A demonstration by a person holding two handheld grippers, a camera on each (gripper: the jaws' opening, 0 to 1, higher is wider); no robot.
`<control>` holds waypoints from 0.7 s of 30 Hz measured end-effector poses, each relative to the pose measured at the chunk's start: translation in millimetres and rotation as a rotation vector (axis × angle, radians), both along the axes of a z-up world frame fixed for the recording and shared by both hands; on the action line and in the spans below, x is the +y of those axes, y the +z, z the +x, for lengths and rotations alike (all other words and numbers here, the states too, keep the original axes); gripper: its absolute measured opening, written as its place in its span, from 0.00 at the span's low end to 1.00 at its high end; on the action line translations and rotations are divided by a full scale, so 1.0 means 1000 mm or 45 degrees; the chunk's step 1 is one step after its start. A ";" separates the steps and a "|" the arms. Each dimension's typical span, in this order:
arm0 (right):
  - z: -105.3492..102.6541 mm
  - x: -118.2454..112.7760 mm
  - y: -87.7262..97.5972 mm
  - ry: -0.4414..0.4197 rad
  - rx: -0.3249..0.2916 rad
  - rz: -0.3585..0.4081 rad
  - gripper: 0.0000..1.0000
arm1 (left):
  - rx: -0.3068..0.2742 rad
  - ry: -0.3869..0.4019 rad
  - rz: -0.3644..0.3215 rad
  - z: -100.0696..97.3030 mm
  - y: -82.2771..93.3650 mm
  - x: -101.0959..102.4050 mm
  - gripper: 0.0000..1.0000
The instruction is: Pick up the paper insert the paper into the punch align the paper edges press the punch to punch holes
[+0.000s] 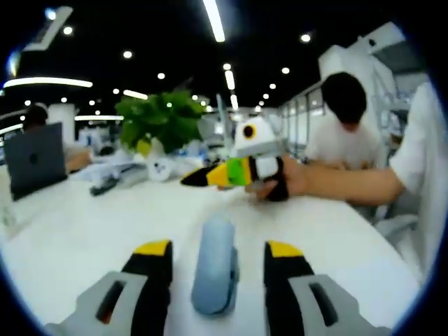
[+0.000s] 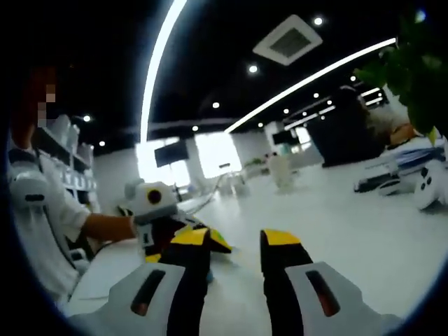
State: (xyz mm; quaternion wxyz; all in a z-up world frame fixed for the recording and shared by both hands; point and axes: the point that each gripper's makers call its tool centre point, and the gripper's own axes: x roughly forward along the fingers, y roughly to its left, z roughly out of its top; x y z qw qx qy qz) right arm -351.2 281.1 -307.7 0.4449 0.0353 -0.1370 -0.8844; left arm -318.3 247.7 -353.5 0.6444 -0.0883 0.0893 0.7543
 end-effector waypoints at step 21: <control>-0.004 -0.003 -0.009 -0.030 0.026 0.115 0.29 | 0.072 -0.001 0.028 -0.012 -0.002 0.002 0.27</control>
